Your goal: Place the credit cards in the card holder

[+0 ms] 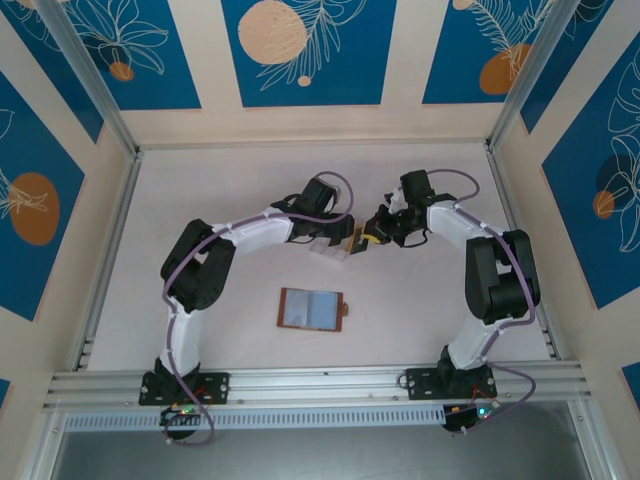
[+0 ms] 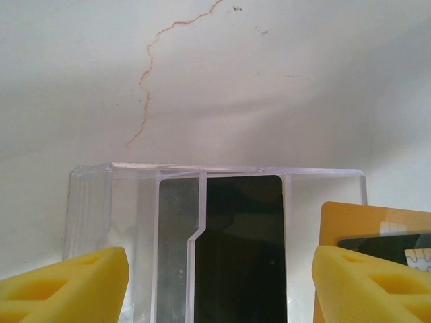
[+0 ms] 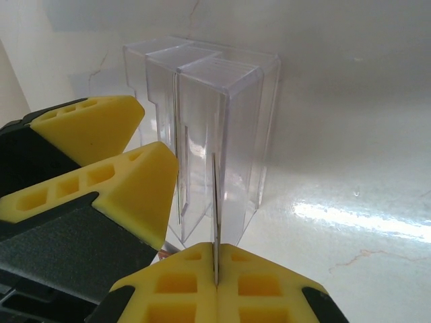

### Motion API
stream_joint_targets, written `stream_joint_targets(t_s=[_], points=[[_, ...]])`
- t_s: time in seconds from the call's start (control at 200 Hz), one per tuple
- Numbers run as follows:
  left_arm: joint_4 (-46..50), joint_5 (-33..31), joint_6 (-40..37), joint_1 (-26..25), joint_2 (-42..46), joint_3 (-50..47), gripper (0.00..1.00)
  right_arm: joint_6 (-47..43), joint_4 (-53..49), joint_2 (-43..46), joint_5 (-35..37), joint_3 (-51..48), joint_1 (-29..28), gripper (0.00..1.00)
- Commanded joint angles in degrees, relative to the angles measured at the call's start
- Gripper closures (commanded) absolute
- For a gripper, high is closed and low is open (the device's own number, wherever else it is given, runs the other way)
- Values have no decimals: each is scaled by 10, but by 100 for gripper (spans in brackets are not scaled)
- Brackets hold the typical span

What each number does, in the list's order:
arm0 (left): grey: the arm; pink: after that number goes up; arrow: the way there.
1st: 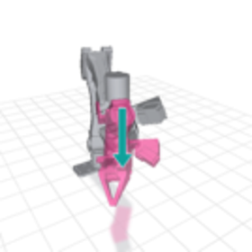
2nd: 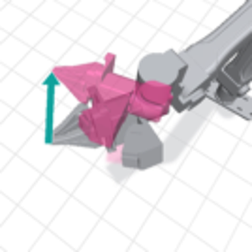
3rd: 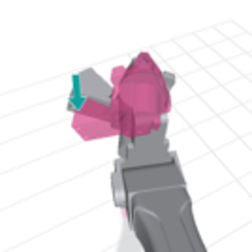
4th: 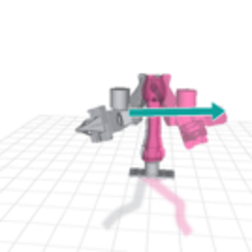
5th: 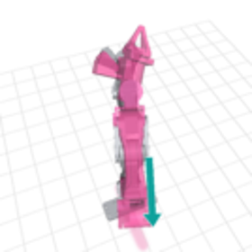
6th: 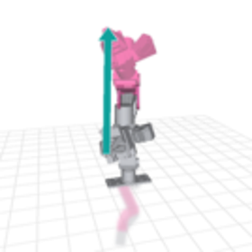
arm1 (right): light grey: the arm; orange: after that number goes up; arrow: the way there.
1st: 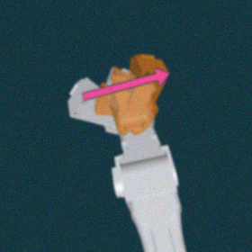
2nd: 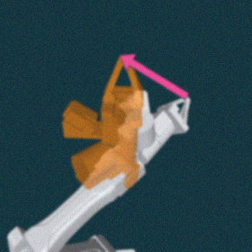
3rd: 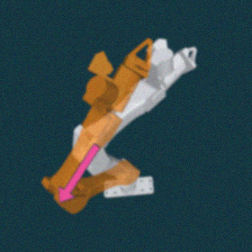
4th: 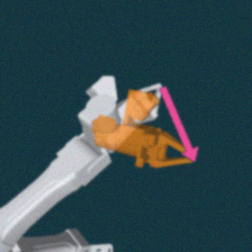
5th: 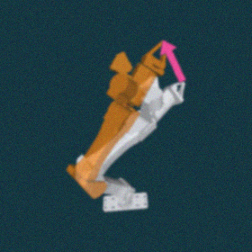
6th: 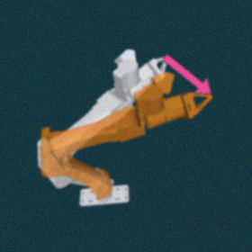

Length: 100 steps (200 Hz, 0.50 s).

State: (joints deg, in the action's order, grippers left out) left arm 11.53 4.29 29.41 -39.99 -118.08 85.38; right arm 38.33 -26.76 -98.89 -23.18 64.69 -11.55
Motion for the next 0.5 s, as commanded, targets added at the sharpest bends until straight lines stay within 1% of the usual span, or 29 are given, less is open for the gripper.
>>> stream_joint_targets(t_s=[0.0,0.18,0.325,0.495], points=[[2,12,-17,4,8,-7,28,18,-4,16,-11,-6,-9,100],[7,13,-31,5,7,-9,33,21,-22,7,6,10,-9,100],[32,17,-47,1,-8,7,39,23,-24,3,10,12,-10,100],[40,12,-65,-12,-16,9,41,24,-20,-3,10,6,-7,100]])
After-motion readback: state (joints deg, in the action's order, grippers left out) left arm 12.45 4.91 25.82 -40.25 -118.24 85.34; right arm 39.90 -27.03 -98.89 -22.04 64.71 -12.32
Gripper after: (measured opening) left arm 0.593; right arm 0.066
